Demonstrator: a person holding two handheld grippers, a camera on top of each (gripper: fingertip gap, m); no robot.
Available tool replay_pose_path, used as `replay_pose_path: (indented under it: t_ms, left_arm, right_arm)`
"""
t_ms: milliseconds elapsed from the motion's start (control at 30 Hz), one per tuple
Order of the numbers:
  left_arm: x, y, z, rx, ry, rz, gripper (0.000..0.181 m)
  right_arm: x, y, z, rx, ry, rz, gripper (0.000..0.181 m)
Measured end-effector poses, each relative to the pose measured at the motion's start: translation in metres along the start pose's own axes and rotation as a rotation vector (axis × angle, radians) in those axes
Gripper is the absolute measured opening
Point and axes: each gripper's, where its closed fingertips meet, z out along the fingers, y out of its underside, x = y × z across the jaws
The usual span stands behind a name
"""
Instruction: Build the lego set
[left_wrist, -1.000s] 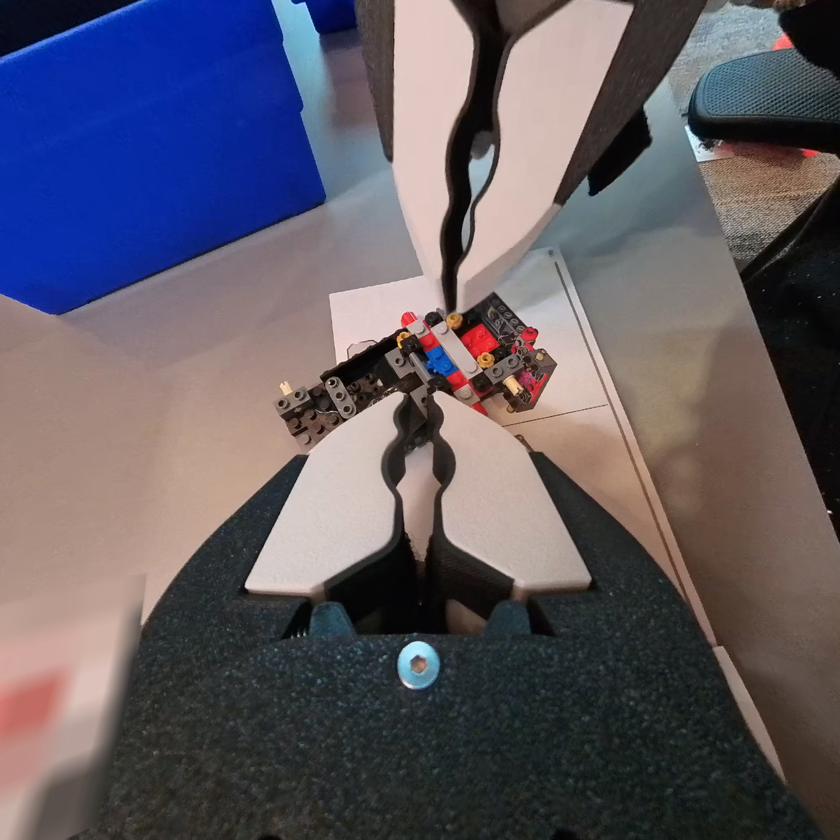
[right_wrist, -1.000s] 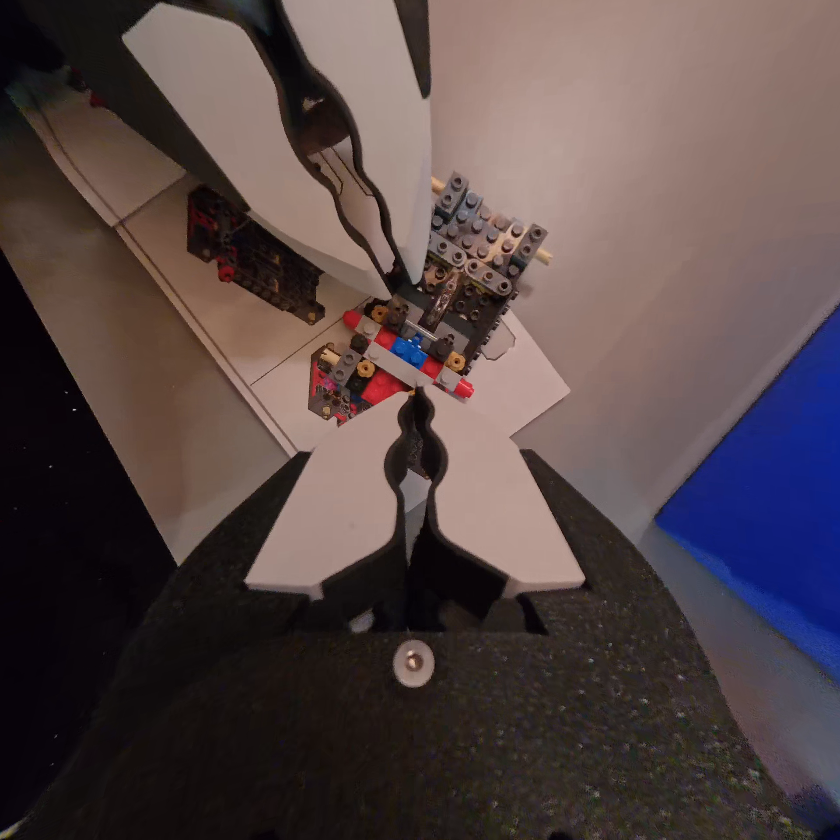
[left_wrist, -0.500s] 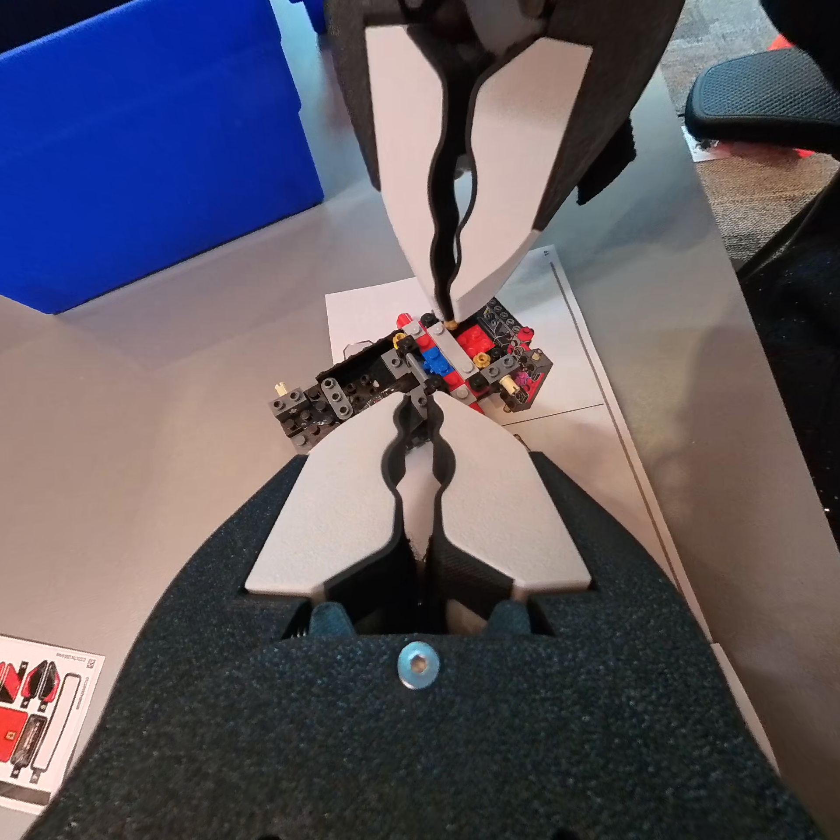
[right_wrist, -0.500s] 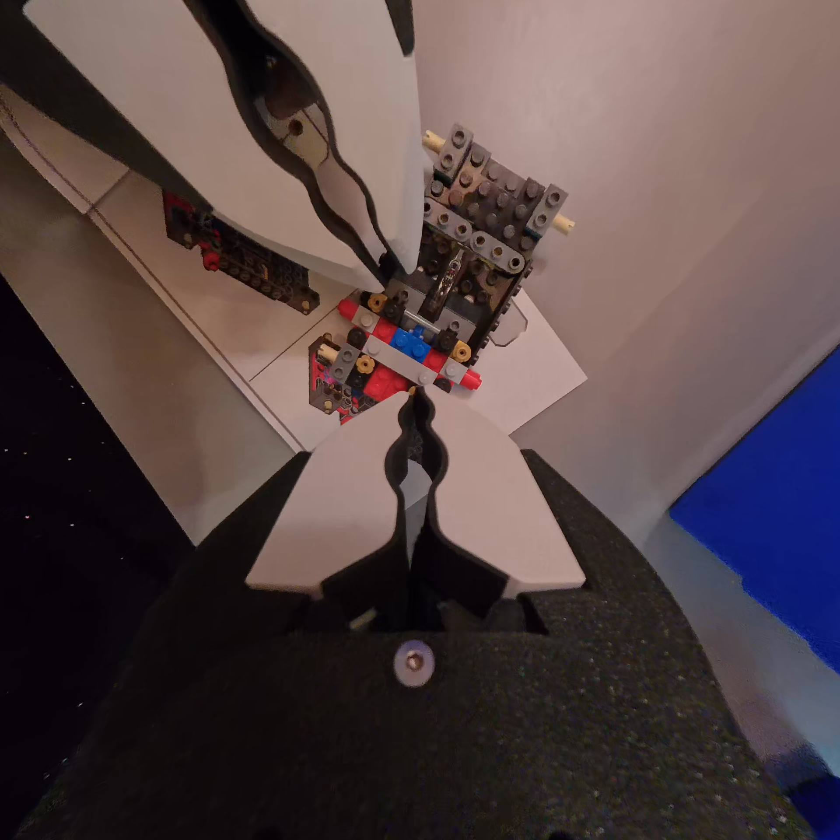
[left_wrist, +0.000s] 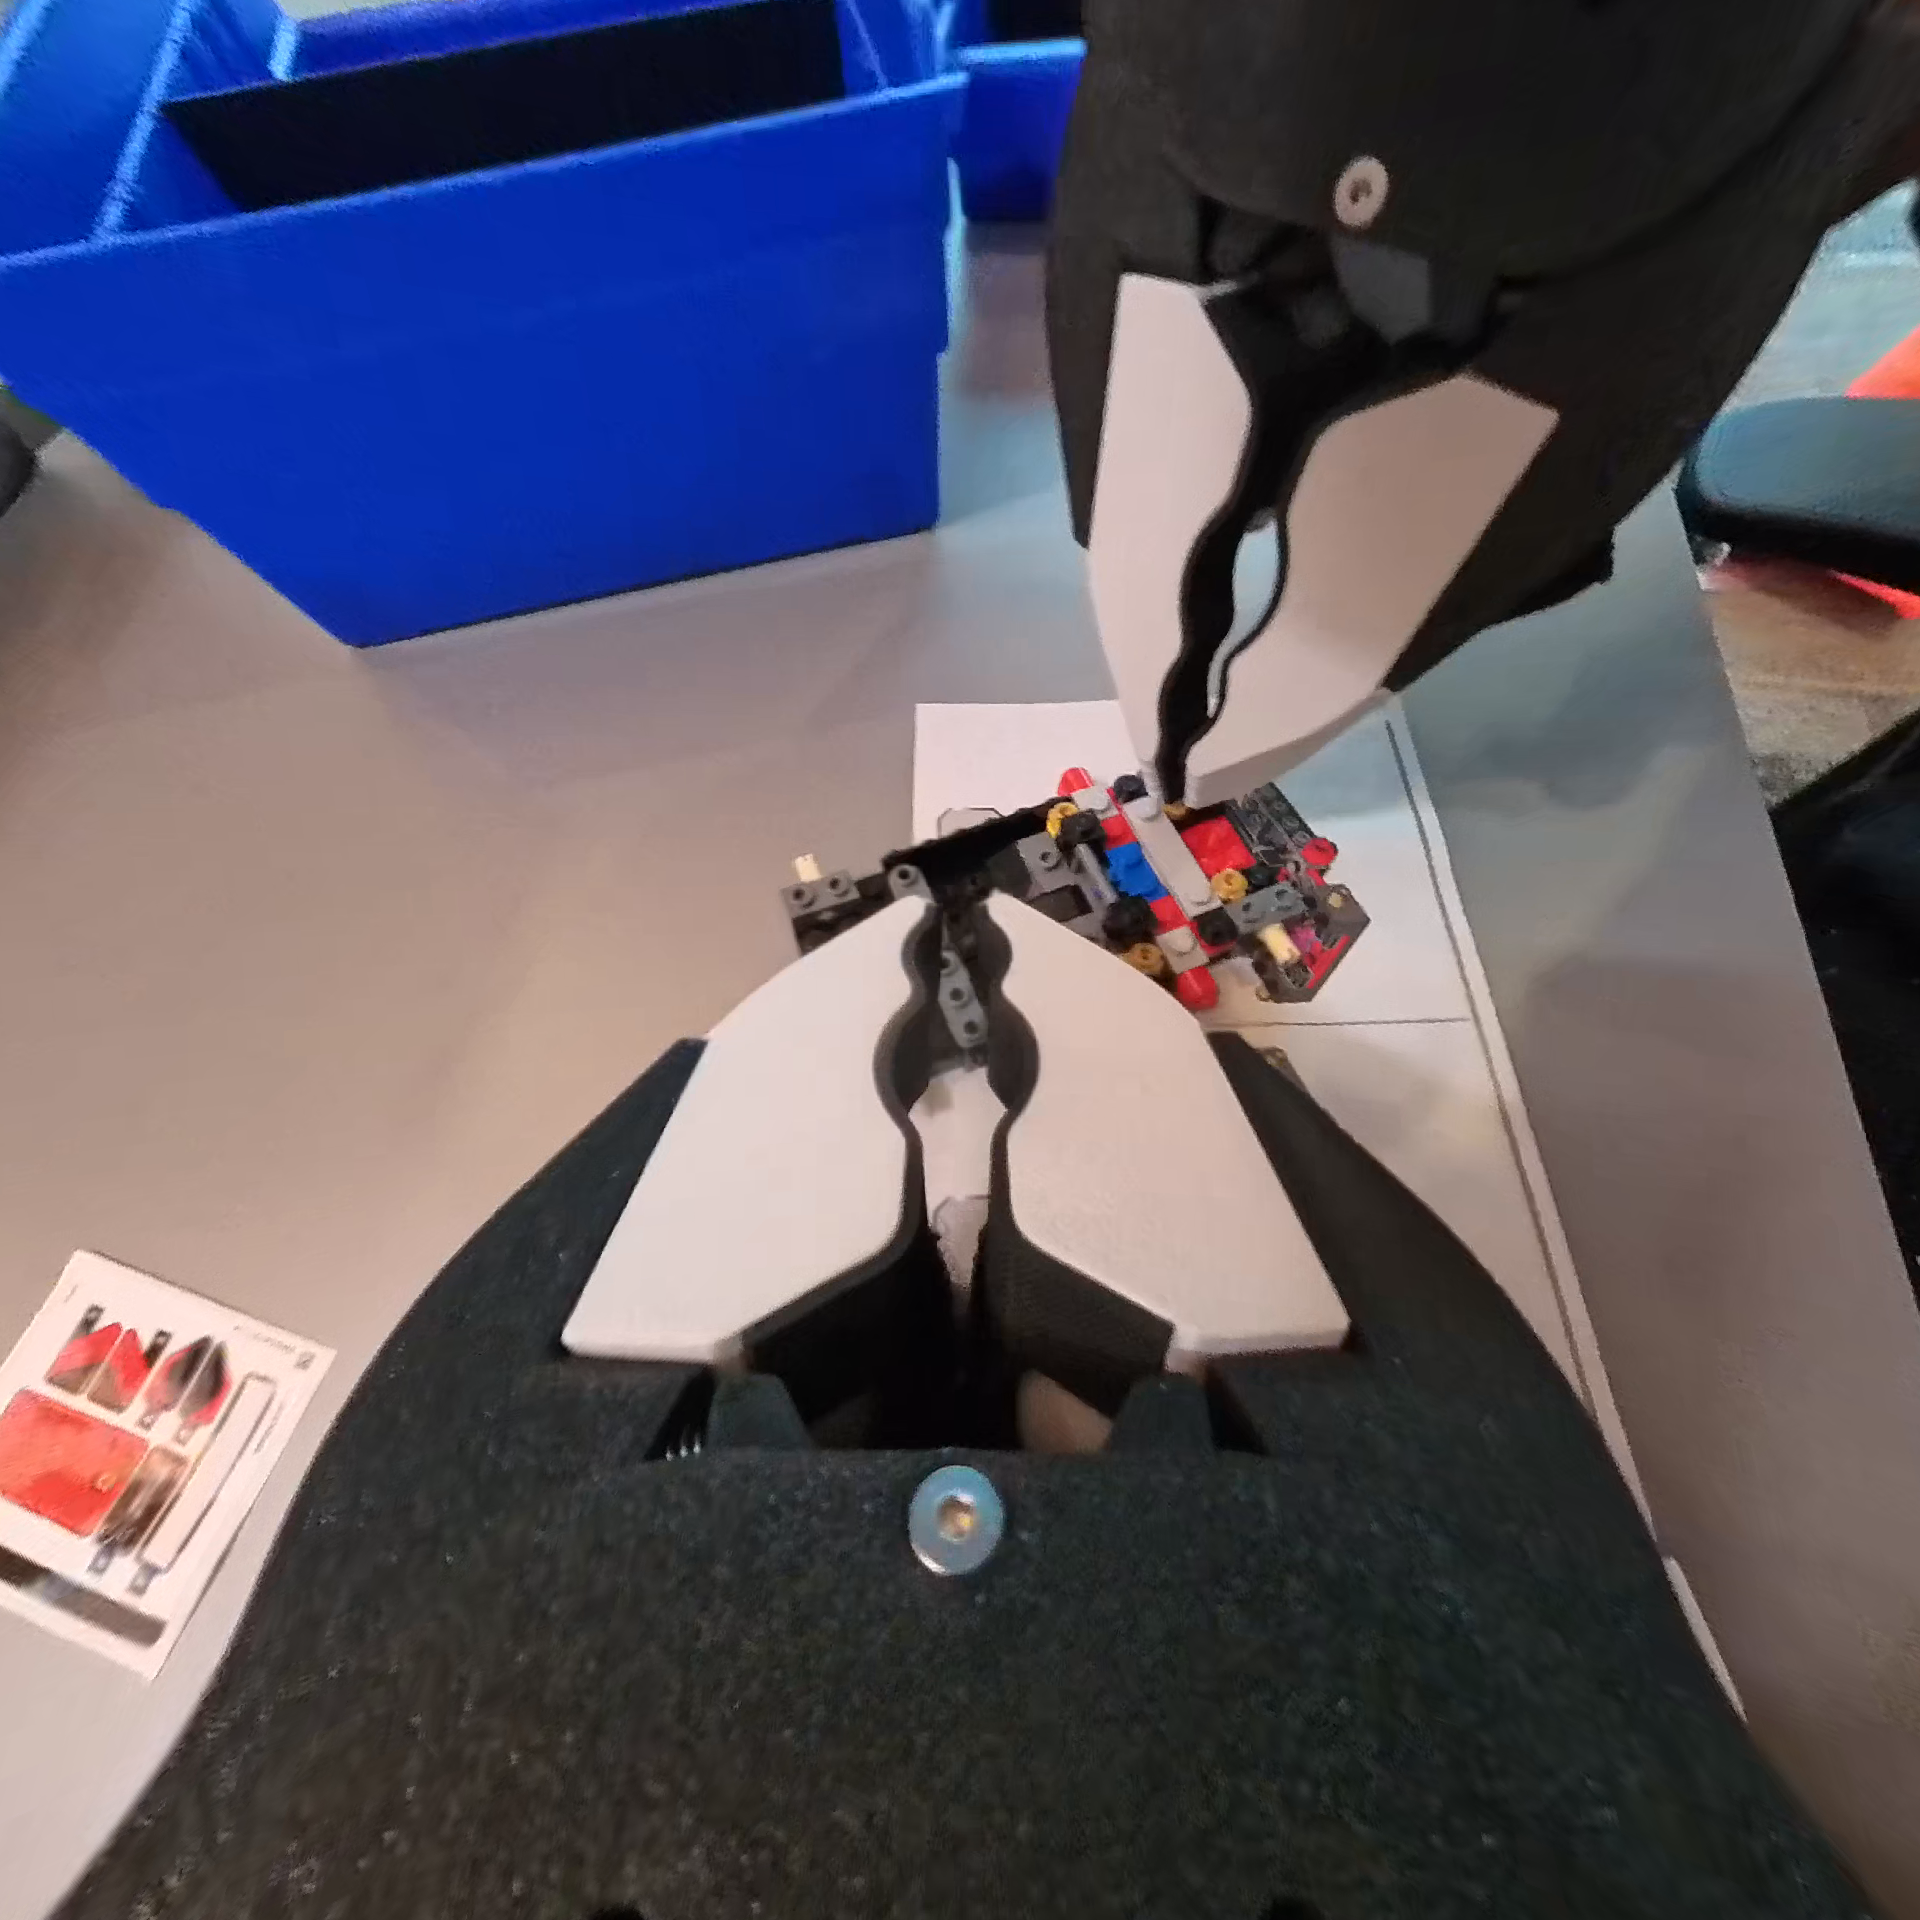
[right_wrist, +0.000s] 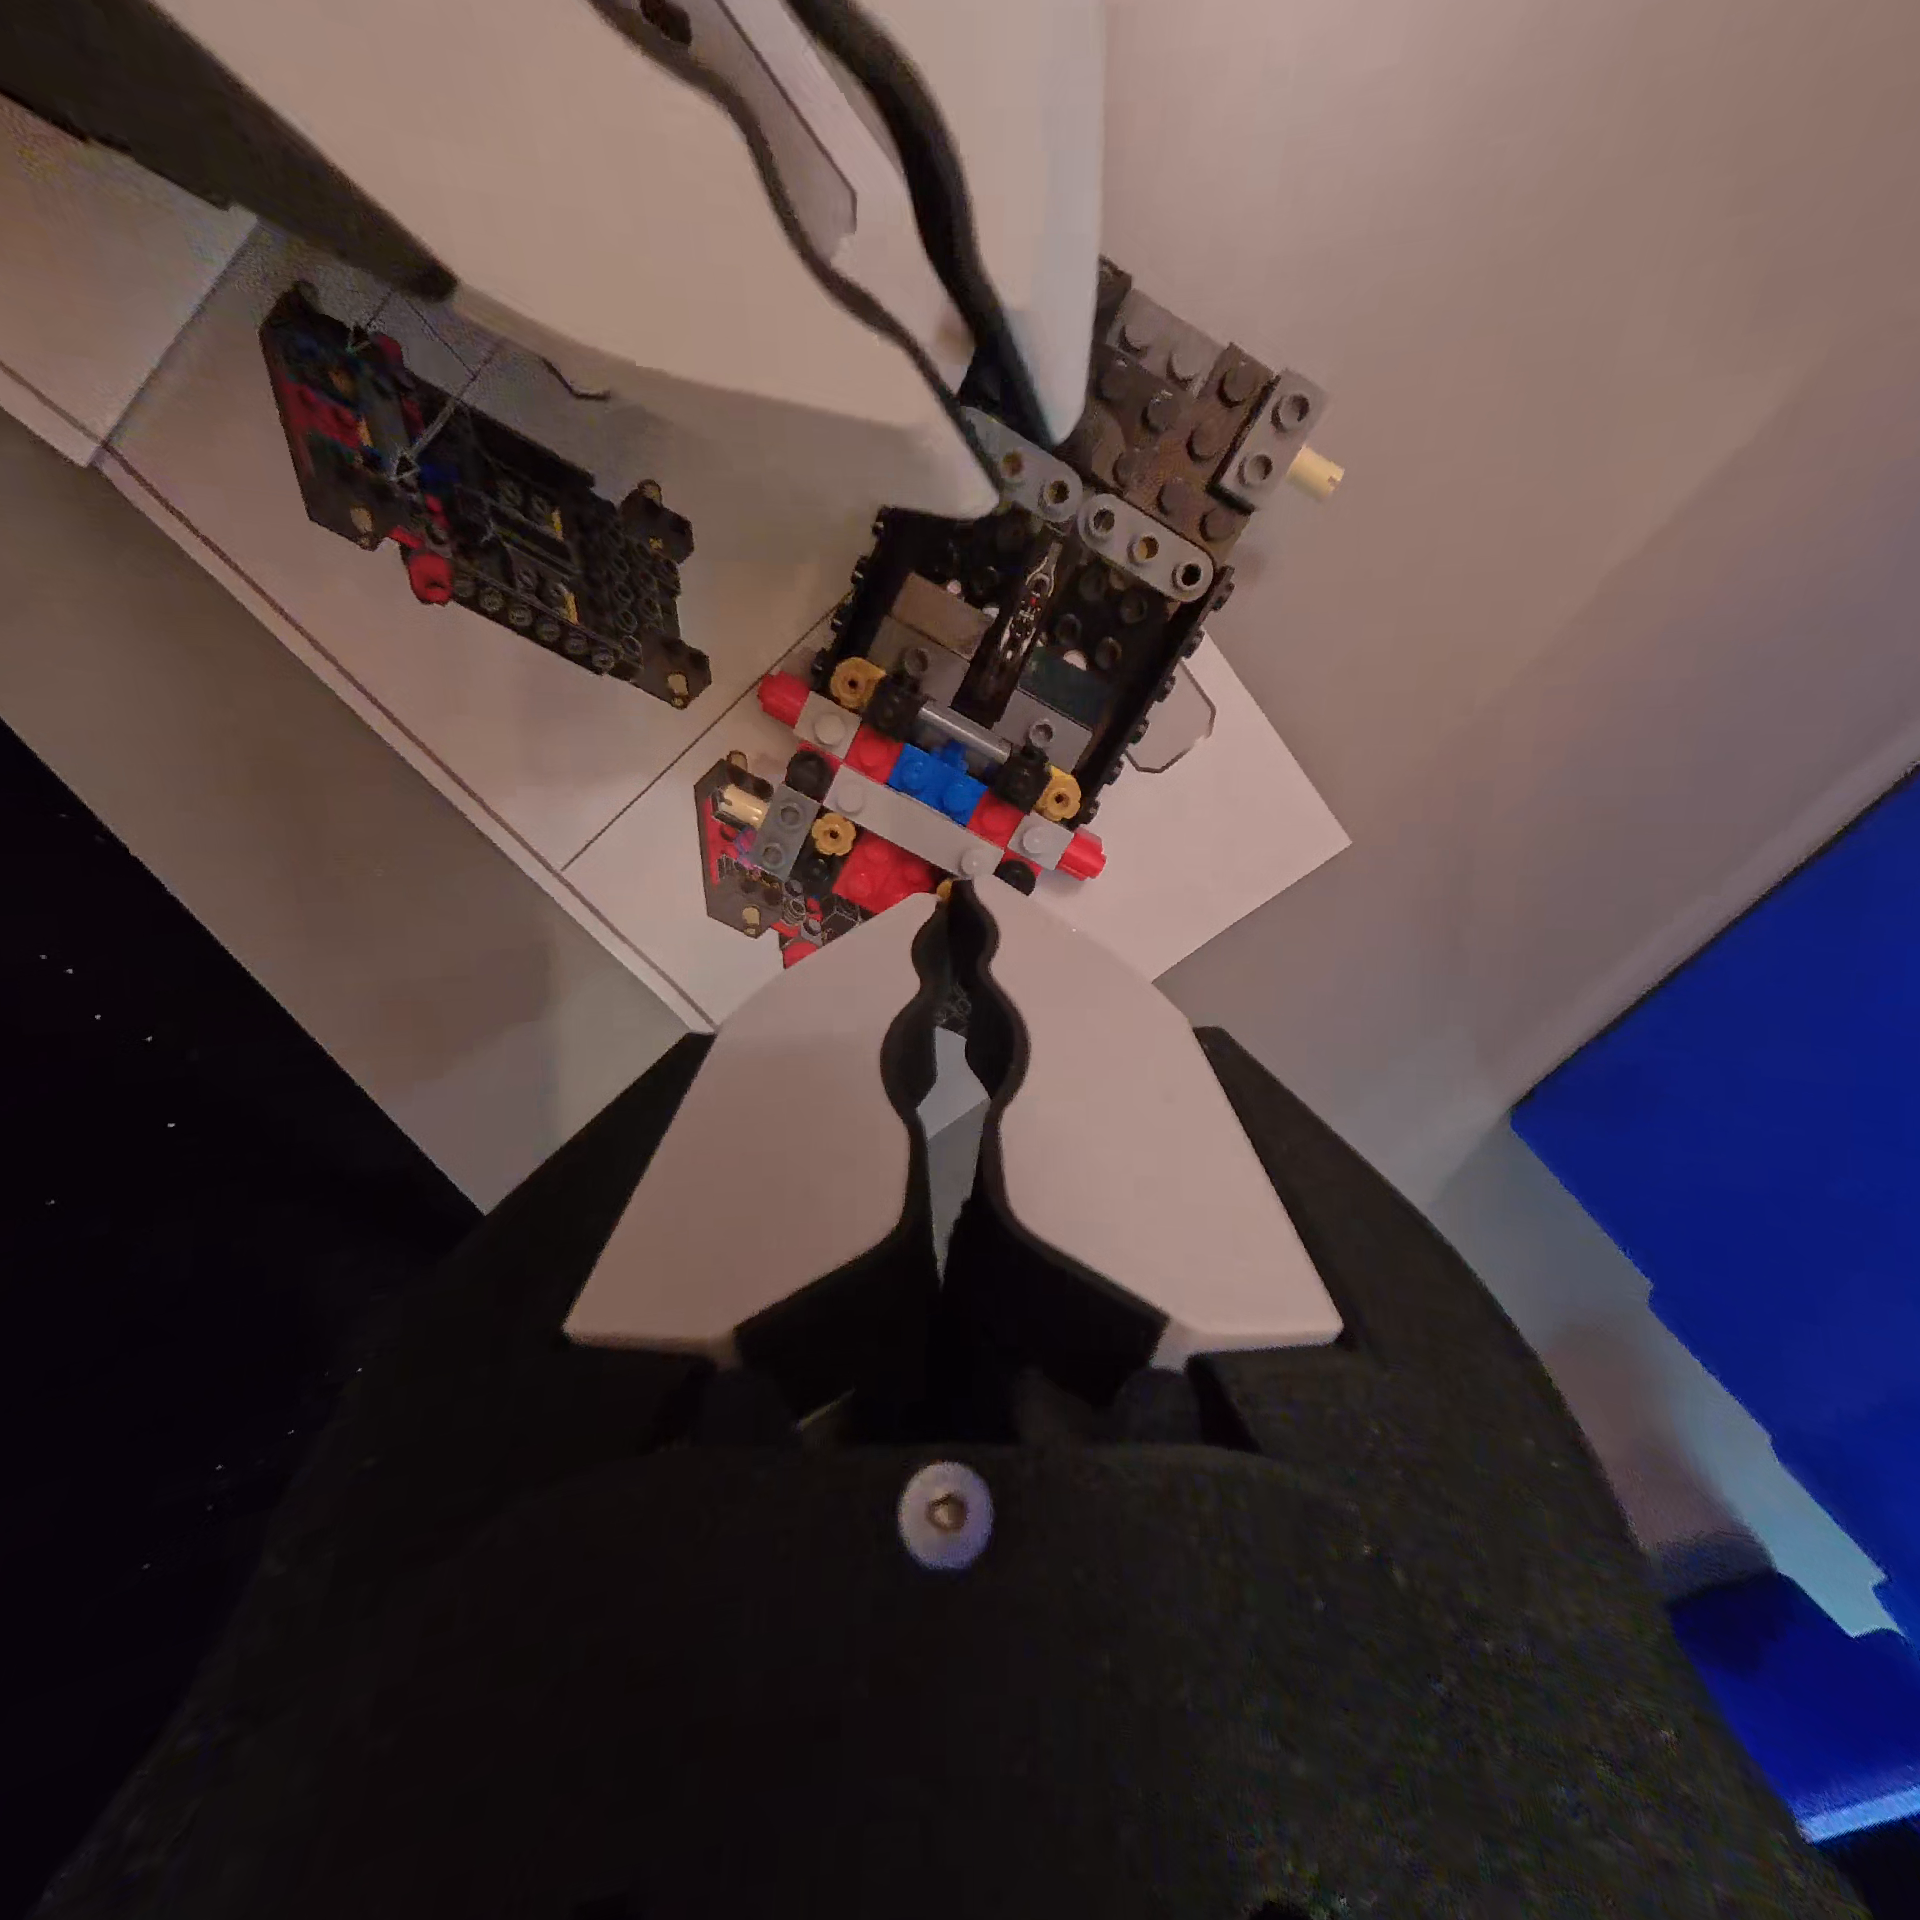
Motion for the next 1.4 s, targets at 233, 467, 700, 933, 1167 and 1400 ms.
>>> replay_pose_path:
  t_ms: [233, 467, 700, 933, 1167, 1400]
  left_arm:
    - [-0.033, -0.012, -0.016, 0.112, -0.162, -0.107, 0.005]
    - [-0.039, -0.015, -0.021, 0.132, -0.204, -0.087, 0.005]
    - [-0.044, -0.017, -0.026, 0.169, -0.229, -0.110, 0.006]
    - [-0.051, -0.016, -0.027, 0.177, -0.244, -0.167, 0.017]
    - [-0.035, 0.001, -0.019, -0.143, -0.147, -0.262, 0.035]
    - [0.105, -0.206, -0.031, 0.021, 0.229, -0.046, 0.033]
  right_arm:
    - [0.000, 0.000, 0.001, -0.046, 0.060, -0.025, 0.000]
    - [0.002, -0.002, 0.000, -0.040, 0.113, -0.060, 0.000]
    - [0.012, -0.023, -0.026, 0.320, 0.048, 0.007, 0.000]
    - [0.027, -0.046, -0.081, 0.901, 0.161, 0.119, 0.038]
    - [0.055, -0.032, -0.087, 1.005, 0.217, 0.300, 0.092]
    - [0.075, -0.014, -0.091, 0.994, 0.283, 0.373, 0.109]
